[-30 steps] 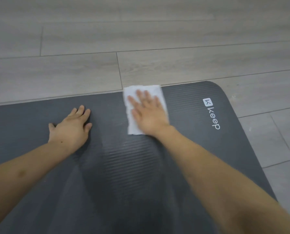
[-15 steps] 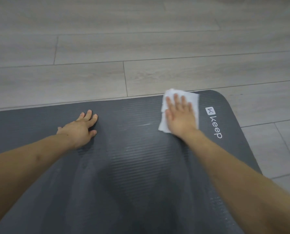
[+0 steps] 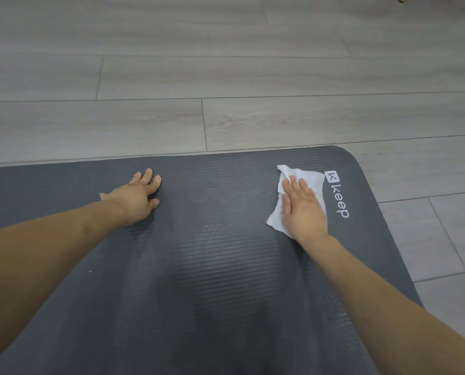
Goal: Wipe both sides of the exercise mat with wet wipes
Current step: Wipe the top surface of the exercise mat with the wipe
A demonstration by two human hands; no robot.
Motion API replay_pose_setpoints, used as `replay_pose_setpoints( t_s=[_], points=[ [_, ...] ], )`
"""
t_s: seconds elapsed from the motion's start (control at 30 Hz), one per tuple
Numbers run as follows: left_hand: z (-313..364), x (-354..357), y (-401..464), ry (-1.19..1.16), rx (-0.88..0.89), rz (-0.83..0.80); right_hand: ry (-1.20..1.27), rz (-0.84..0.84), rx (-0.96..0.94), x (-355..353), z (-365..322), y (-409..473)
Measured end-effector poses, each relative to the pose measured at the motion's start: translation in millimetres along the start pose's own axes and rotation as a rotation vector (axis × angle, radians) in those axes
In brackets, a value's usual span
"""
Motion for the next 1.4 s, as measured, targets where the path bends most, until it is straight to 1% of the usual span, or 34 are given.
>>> replay_pose_setpoints(
  t_s=[0.03,0.07,0.1,0.13,0.17,0.2,0.23,0.27,0.3,0.33,0.37,0.43,0.47,0.5,0.53,0.57,0.6,0.63,0.67,0.73,0.8,0.87,0.9,0.93,1.0,1.03,1.1,1.17,1.2,1.23,1.3,1.33,1.37,1.4],
  points=[
    [0,0,0,0.0,0.001,-0.001,-0.025,0.046,-0.042,-2,-21,0],
    [0,0,0,0.001,0.003,-0.005,-0.042,0.134,-0.125,-3,-50,-1],
    [0,1,0,0.004,0.009,-0.009,-0.028,0.135,-0.214,3,-85,-6],
    [0,1,0,0.01,0.011,-0.013,0.008,0.077,-0.272,9,-120,-16],
    [0,0,0,0.015,0.009,-0.015,0.016,-0.016,-0.294,15,-145,-27],
    [1,-2,-1,0.013,0.006,-0.019,0.082,-0.083,-0.291,16,-159,-35],
    [4,-4,-1,0.008,0.009,-0.024,0.132,-0.12,-0.284,16,-158,-36],
    [5,-5,-2,0.007,0.013,-0.024,0.152,-0.12,-0.302,16,-147,-34],
    [5,-5,-2,0.009,0.016,-0.021,0.109,-0.089,-0.324,16,-128,-31],
    [6,-6,-3,0.006,0.015,-0.022,0.076,-0.011,-0.318,12,-104,-27],
    [6,-7,-4,-0.002,0.01,-0.027,0.061,0.073,-0.255,4,-73,-21],
    [8,-8,-8,-0.01,-0.003,-0.028,0.041,0.102,-0.067,-11,-17,-16],
    [9,-9,-10,-0.006,-0.012,-0.027,0.021,0.053,0.013,-14,0,-16],
    [12,-11,-13,-0.001,-0.02,-0.027,-0.007,-0.037,0.072,-11,7,-16],
    [15,-13,-15,-0.001,-0.031,-0.031,0.0,-0.059,0.098,-14,-1,-17],
    [18,-14,-17,-0.004,-0.041,-0.038,-0.013,-0.077,0.059,-14,-25,-17],
    [18,-15,-17,-0.01,-0.044,-0.045,-0.03,-0.002,-0.015,-11,-55,-16],
    [17,-13,-15,-0.013,-0.037,-0.049,0.0,0.044,-0.042,-2,-86,-18],
    [15,-12,-12,-0.006,-0.02,-0.048,0.052,0.014,-0.111,9,-124,-24],
    [9,-8,-6,0.003,0.005,-0.05,0.124,-0.16,-0.208,22,-196,-42],
    [6,-6,-3,0.017,0.012,-0.038,0.134,-0.194,-0.306,25,-218,-51],
    [7,-7,-2,0.024,0.028,-0.021,0.108,-0.116,-0.391,24,-190,-41],
    [7,-7,-1,0.019,0.028,-0.019,0.064,-0.084,-0.386,24,-163,-33],
    [7,-7,-1,0.013,0.027,-0.019,0.019,-0.052,-0.329,25,-129,-22],
    [6,-8,-1,0.002,0.025,-0.025,-0.109,0.116,-0.136,14,-46,0],
    [5,-8,-1,0.001,0.02,-0.029,-0.156,0.136,-0.033,3,-6,4],
    [10,-10,-5,0.001,0.004,-0.04,-0.186,0.067,0.12,-15,55,0],
    [16,-13,-14,-0.006,-0.034,-0.038,-0.17,0.006,0.179,-18,68,-6],
    [20,-15,-19,-0.007,-0.049,-0.036,-0.173,0.029,0.169,-16,52,-9],
    [21,-15,-19,-0.007,-0.054,-0.035,-0.188,0.089,0.113,-10,21,-12],
    [19,-14,-14,-0.011,-0.034,-0.039,-0.092,0.211,-0.084,8,-69,-25],
    [16,-12,-11,-0.005,-0.014,-0.043,-0.013,0.168,-0.197,16,-122,-39],
    [10,-10,-6,0.003,0.001,-0.046,0.039,0.056,-0.303,23,-167,-54],
    [6,-9,-2,0.009,0.014,-0.042,0.072,-0.042,-0.383,24,-194,-67]
  ],
)
Point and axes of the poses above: each hand's wrist, its own y-axis towards the middle knuckle, its own x-axis out of the palm, z = x × y, the point moved 7 cm from there along y, towards the middle knuckle, and after that the axes turned 10 degrees about z, right-handed, at the moved point
